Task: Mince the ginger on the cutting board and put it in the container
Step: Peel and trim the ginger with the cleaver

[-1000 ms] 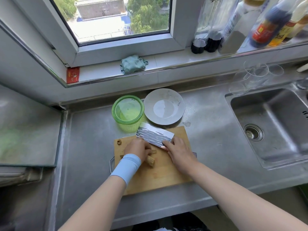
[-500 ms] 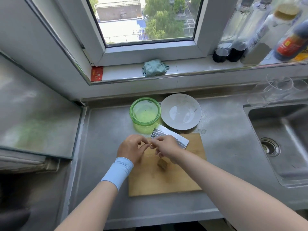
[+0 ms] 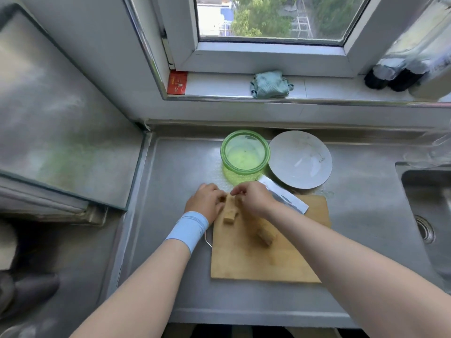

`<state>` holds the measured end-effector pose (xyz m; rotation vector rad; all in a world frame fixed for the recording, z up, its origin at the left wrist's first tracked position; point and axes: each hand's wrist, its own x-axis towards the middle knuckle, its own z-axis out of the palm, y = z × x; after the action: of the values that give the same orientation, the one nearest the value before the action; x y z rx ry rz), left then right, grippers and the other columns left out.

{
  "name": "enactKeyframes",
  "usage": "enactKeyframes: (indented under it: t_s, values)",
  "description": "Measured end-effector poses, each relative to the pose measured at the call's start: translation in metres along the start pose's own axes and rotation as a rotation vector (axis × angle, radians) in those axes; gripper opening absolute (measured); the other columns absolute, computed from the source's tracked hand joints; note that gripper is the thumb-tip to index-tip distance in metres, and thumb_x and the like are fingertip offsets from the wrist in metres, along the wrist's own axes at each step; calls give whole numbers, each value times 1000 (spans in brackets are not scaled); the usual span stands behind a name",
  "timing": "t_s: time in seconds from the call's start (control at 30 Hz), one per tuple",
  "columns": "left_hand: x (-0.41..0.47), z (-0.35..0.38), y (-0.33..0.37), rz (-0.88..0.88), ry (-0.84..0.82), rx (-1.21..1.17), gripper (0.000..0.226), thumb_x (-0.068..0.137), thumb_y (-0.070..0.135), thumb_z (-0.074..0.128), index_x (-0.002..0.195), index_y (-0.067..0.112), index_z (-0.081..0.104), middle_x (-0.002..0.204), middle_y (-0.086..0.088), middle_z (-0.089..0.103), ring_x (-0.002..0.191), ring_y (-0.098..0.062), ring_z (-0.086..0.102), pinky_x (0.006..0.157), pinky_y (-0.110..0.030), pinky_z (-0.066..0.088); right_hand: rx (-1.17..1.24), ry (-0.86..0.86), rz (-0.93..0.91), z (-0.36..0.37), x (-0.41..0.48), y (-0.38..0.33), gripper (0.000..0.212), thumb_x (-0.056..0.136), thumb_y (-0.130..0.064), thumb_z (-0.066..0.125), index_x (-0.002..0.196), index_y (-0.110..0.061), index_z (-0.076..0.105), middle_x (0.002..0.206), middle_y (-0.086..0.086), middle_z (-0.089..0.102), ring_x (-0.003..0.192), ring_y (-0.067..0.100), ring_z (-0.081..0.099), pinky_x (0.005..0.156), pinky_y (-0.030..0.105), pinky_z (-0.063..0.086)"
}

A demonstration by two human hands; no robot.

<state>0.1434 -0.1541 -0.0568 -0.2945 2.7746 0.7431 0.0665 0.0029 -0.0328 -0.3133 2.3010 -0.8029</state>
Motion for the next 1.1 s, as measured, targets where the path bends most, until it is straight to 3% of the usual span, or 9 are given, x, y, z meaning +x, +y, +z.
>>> enactKeyframes:
  t_s: [0.1, 0.23, 0.4, 0.53, 0.6, 0.77, 0.9, 1.0, 1.1]
  values:
    - [1, 3, -3, -23, 29, -8, 14, 91, 27, 62, 103, 26, 70, 108, 5, 57, 115, -15, 44, 85, -36, 48, -31, 32, -60, 5, 6, -5, 31, 92, -9, 60, 118, -22, 70, 102, -6, 65, 98, 14, 59, 80, 20, 38]
    - [-1, 7, -12, -42, 99, -148, 25, 87, 22, 70, 112, 22, 68, 105, 2, 60, 113, -18, 48, 89, -34, 46, -142, 104, -66, 11, 13, -2, 37, 92, -9, 60, 127, -18, 66, 117, 4, 61, 109, 23, 59, 87, 28, 43]
    - [6, 7, -13, -67, 139, -164, 12, 89, 24, 68, 100, 23, 73, 99, 2, 62, 109, -19, 49, 88, -35, 47, -201, 57, -108, 18, 11, 3, 43, 94, -8, 58, 136, -15, 60, 117, 6, 54, 113, 26, 55, 97, 37, 45]
    - [14, 7, -7, -67, 122, -153, 22, 89, 29, 68, 111, 25, 70, 105, 1, 64, 112, -18, 48, 90, -35, 46, -172, 95, -150, 22, 6, 4, 52, 93, -3, 52, 145, -12, 51, 119, 10, 53, 113, 29, 54, 98, 38, 44]
    - [14, 7, -7, -54, 123, -177, 27, 88, 28, 70, 115, 26, 69, 105, 4, 65, 109, -17, 50, 90, -35, 46, -165, 157, -126, 22, 4, 6, 46, 93, -3, 53, 139, -9, 57, 118, 13, 56, 110, 30, 56, 96, 36, 44]
    - [2, 7, -13, -15, 135, -256, 34, 90, 12, 65, 121, 26, 66, 106, 9, 66, 98, -14, 55, 89, -32, 48, -155, 108, -91, 24, 1, -2, 28, 85, 2, 52, 100, -6, 74, 93, 12, 69, 95, 32, 63, 83, 37, 52]
    - [-15, 9, -15, 29, 247, -256, 32, 90, 7, 62, 117, 22, 68, 108, 5, 63, 100, -16, 56, 82, -28, 48, -82, 121, -49, 15, -6, -6, 49, 90, 1, 45, 134, -13, 61, 109, 0, 70, 100, 15, 59, 85, 18, 39]
    - [-28, 16, -12, 57, 309, -251, 26, 88, 9, 64, 110, 22, 70, 102, 5, 61, 98, -16, 56, 79, -28, 49, -101, 182, -50, 3, -17, 6, 47, 90, 1, 43, 128, -18, 66, 105, -2, 66, 96, 13, 56, 83, 21, 40]
    - [-38, 24, 1, 112, 207, -211, 27, 85, 28, 72, 112, 25, 70, 103, 5, 58, 99, -15, 54, 80, -28, 48, -129, 168, -25, -7, -34, 22, 41, 93, -3, 46, 119, -21, 70, 104, -2, 67, 99, 17, 60, 85, 27, 47]
